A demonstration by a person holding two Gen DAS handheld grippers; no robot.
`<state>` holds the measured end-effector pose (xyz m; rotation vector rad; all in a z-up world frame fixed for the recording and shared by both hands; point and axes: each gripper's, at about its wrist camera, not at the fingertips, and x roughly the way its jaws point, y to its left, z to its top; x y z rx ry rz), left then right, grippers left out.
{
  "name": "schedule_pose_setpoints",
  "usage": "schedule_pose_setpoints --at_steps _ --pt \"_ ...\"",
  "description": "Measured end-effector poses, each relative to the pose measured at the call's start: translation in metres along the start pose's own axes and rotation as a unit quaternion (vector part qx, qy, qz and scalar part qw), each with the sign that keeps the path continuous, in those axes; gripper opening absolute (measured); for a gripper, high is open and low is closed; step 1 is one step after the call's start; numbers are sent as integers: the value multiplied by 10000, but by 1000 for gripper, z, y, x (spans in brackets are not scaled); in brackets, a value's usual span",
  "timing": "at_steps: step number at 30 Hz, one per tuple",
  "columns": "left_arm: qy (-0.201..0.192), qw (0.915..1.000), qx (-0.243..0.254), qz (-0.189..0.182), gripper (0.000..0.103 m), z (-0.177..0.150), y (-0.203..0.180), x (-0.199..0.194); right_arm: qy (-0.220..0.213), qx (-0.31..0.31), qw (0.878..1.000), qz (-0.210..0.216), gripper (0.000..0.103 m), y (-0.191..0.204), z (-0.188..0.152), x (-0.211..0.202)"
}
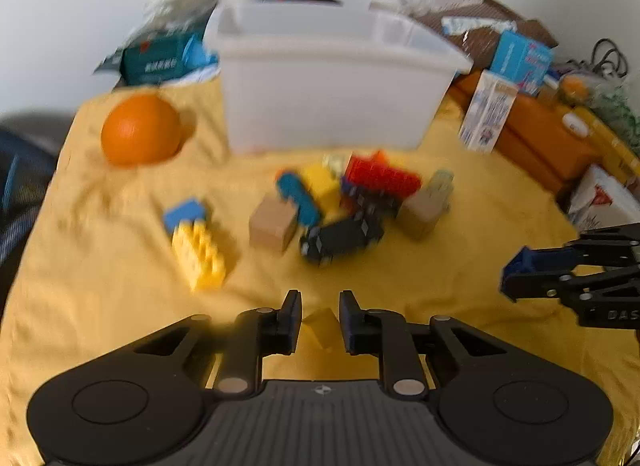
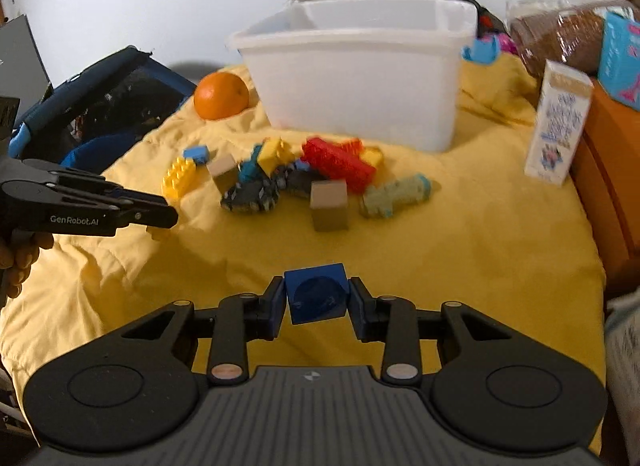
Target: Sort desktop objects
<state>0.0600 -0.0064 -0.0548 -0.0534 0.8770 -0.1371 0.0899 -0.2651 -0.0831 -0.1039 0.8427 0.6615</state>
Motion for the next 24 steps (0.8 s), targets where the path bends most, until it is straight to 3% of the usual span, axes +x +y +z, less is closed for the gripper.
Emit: schedule_pose_setpoints --at_steps 2,3,8,10,15,17,20,21,22,24 --pt "186 9996 -68 200 56 -8 1 8 56 -75 9999 -110 37 5 -8 4" --pt "204 9992 -86 320 57 -11 1 10 74 -140 9997 -170 37 8 -12 6" --pt "252 9992 -4 309 57 -21 -2 12 153 -132 9994 -293 43 14 -29 10" --pt "264 9992 167 237 56 -23 -6 12 192 -167 9990 -376 50 14 -33 12" --pt "222 9973 670 207 37 -33 -18 4 31 -266 9980 -565 71 20 -33 8" --pt "220 9975 658 160 35 -36 -19 0 -47 -277 9979 -585 72 20 -29 7" --pt "251 9978 613 101 34 -42 -18 -4 -56 -192 9984 -529 70 17 -23 10" --pt "249 9979 592 73 33 -44 -17 -5 -2 -130 9991 -407 60 14 -22 12" --pt "245 9982 547 35 31 -45 -16 -5 67 -79 9996 -262 38 12 -20 14" --pt "199 9987 477 -43 20 -45 -12 -5 123 -85 9997 -189 37 11 -17 15"
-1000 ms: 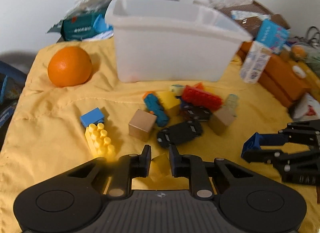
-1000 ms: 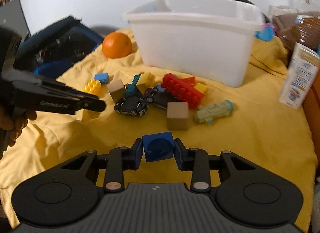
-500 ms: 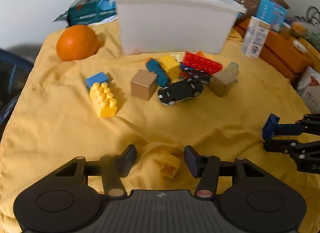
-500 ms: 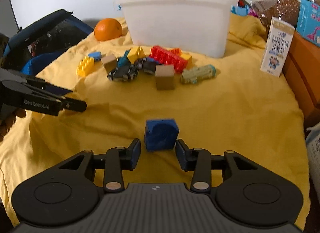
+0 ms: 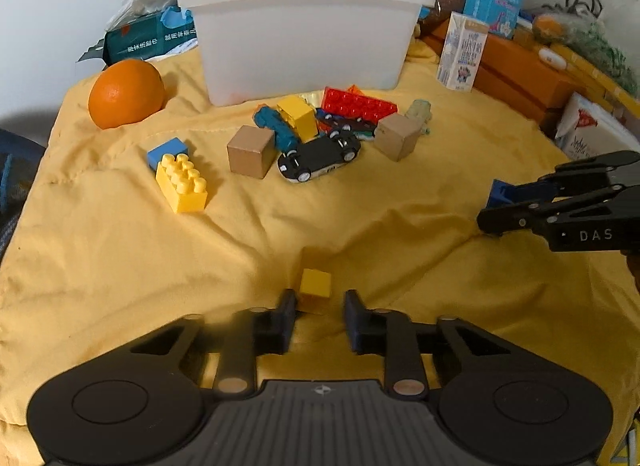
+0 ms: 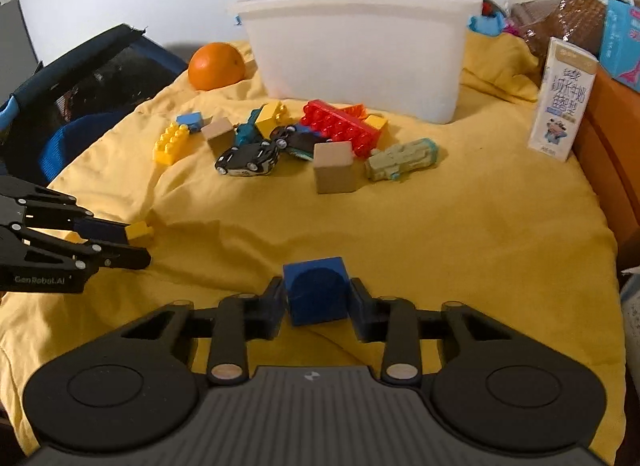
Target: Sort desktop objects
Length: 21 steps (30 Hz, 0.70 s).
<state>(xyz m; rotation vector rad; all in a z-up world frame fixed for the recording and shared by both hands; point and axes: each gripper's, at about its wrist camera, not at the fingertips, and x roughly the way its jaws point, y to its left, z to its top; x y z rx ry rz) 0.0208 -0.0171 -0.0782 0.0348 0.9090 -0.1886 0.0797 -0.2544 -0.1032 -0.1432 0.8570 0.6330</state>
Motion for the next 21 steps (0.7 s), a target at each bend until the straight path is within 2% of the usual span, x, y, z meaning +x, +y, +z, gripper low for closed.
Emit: schedule_pose_setpoints --at_steps 5,9,16,21 --pt "-238 9996 -118 -119 20 16 5 -11 -315 136 9993 146 37 0 19 -20" --pt "-587 9975 -374 -150 20 44 11 -26 -634 282 9973 236 37 -5 45 -36" --pt "-1417 9877 -643 -126 20 133 27 -54 -1303 542 9897 229 37 -36 120 -57" --pt "-1695 9833 -656 60 20 201 42 -44 -1394 780 9870 147 37 -70 184 -46"
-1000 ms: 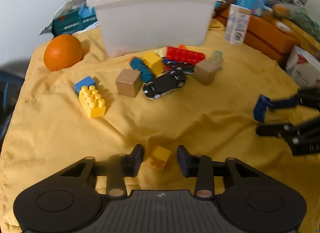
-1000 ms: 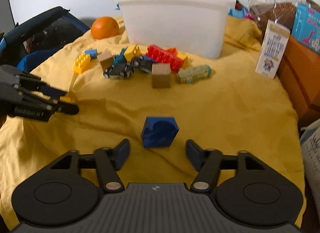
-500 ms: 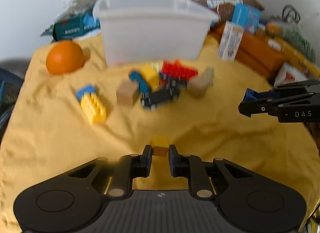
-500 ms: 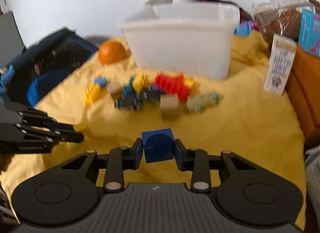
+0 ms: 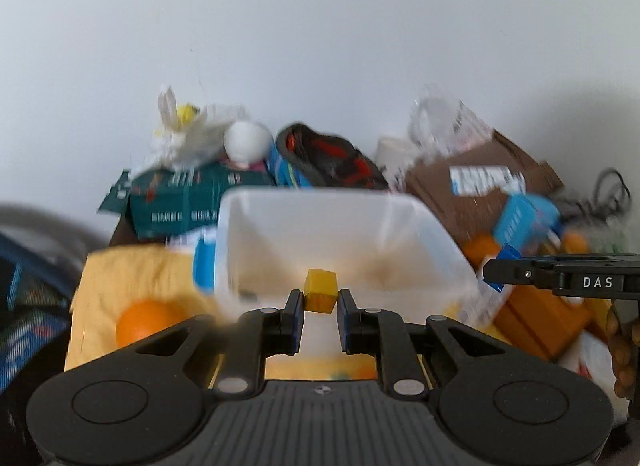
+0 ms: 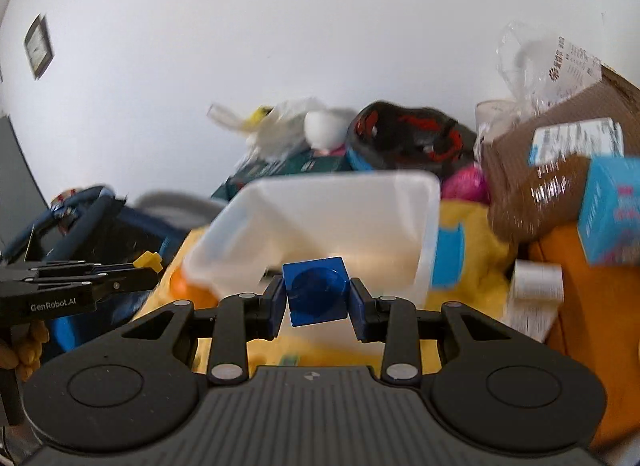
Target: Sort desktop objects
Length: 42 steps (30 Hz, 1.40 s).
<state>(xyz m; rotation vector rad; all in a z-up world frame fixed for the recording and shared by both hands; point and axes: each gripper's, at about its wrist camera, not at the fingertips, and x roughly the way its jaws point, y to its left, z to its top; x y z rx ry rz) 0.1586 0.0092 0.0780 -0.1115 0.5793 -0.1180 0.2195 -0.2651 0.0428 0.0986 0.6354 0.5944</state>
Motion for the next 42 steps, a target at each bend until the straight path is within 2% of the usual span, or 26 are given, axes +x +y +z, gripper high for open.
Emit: schedule_pose_setpoints --at_steps 4,8,10,11,12,13,14,17,20,22,24,26,28,30,32,34,35,36,42 --pt "117 9998 -142 90 20 25 2 32 177 106 9996 -180 37 -15 28 31" --pt "278 9995 -71 92 20 34 -3 51 356 126 9991 -217 37 -18 37 52" --pt "369 9993 26 95 22 34 -5 55 424 1 9988 -245 41 -14 37 60" --pt "388 9992 27 127 30 32 -4 55 421 -90 9986 -305 47 -12 36 61" --pt "399 9990 1 180 37 31 -3 53 373 -148 9985 -366 61 -11 37 60" --pt "360 9990 -46 252 48 28 1 49 281 -192 9987 -366 64 -10 36 57" --pt "324 9990 -84 299 50 24 5 44 185 -247 9989 -344 64 -9 35 52" --pt "352 9984 -39 441 50 0 18 25 -76 -416 9987 -269 64 1 22 26" --pt "602 9950 120 789 51 -45 30 8 -253 -540 9981 -161 67 12 -12 -2" --pt "935 9916 1 894 52 -78 40 4 -1 -629 9979 -167 76 19 -47 -5" --pt "1315 9867 -122 951 52 -109 47 7 544 -733 9955 -253 76 25 -85 8" --pt "1598 9811 -245 1064 52 -132 51 15 964 -769 9920 -287 76 30 -117 23" --pt "1720 9780 -213 1159 52 -141 51 26 1105 -962 9883 -416 75 39 -134 37" --pt "1680 9789 -132 1157 55 -143 50 35 1158 -1002 9867 -551 72 44 -140 50" --pt "1656 9797 -67 1131 54 -141 49 40 1267 -956 9859 -533 61 44 -141 65" --pt "1518 9836 11 973 52 -137 48 42 1415 -1011 9837 -450 43 46 -143 75" --pt "1575 9835 74 887 41 -137 49 45 1541 -1025 9819 -412 37 44 -147 77" --pt "1648 9831 114 792 34 -139 47 48 1582 -987 9816 -422 33 42 -148 78" --pt "1470 9878 65 506 33 -143 48 20 1207 -620 9904 -254 33 32 -143 39"
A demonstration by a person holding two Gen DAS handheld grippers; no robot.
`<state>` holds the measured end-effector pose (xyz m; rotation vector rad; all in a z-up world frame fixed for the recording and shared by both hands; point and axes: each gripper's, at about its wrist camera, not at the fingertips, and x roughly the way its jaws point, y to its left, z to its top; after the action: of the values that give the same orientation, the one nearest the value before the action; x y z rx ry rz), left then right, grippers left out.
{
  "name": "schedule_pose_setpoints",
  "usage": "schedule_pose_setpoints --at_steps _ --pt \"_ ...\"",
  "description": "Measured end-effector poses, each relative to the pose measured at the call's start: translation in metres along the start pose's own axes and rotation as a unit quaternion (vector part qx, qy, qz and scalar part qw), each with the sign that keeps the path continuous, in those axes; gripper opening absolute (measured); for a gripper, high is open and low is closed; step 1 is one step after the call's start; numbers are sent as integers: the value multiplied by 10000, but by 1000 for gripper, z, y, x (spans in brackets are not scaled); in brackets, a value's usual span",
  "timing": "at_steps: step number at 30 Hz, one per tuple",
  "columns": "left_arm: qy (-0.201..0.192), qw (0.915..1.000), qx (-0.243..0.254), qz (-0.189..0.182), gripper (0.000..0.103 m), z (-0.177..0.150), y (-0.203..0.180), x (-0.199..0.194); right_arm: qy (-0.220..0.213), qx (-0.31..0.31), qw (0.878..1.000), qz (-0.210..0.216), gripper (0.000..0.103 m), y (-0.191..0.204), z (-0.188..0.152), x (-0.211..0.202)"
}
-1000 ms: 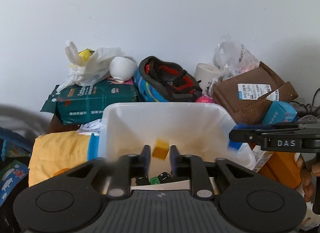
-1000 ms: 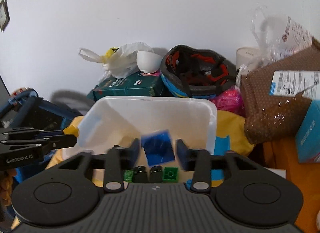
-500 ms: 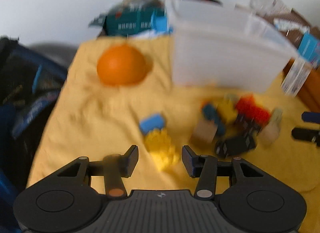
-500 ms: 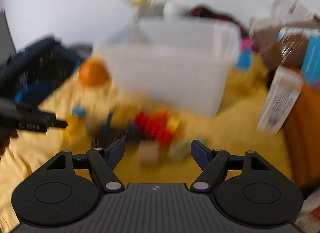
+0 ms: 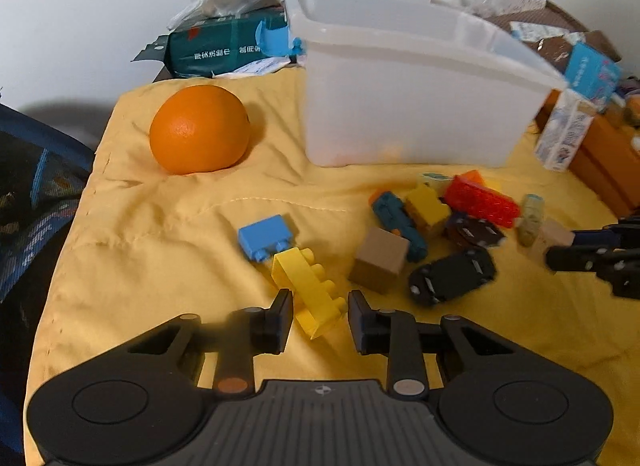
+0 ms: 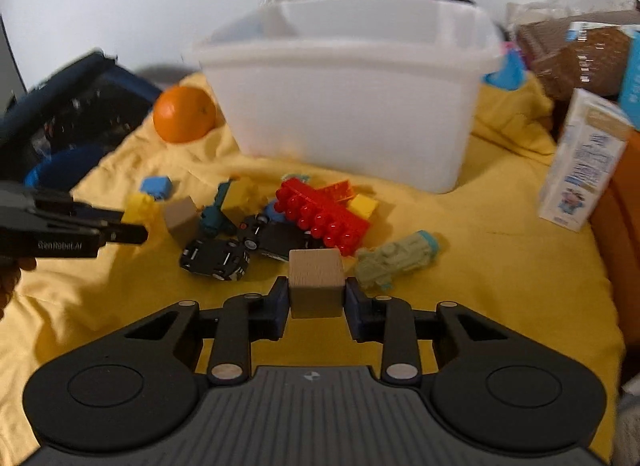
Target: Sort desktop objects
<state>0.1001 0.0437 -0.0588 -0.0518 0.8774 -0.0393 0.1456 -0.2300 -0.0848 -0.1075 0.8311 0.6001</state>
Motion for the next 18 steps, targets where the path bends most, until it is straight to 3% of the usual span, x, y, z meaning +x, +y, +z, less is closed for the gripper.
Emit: schedule_pose_setpoints --at_steps 8,13,18 --pt "-777 9950 -108 -615 33 22 -22 -61 -562 524 9969 180 33 -18 14 -59" --pt "-1190 9897 -62 -792 33 73 -38 -73 -926 476 9942 277 33 -20 54 -71" --pt "-1415 9873 -10 -720 33 124 -45 -64 -1274 471 9905 227 33 -31 107 -72"
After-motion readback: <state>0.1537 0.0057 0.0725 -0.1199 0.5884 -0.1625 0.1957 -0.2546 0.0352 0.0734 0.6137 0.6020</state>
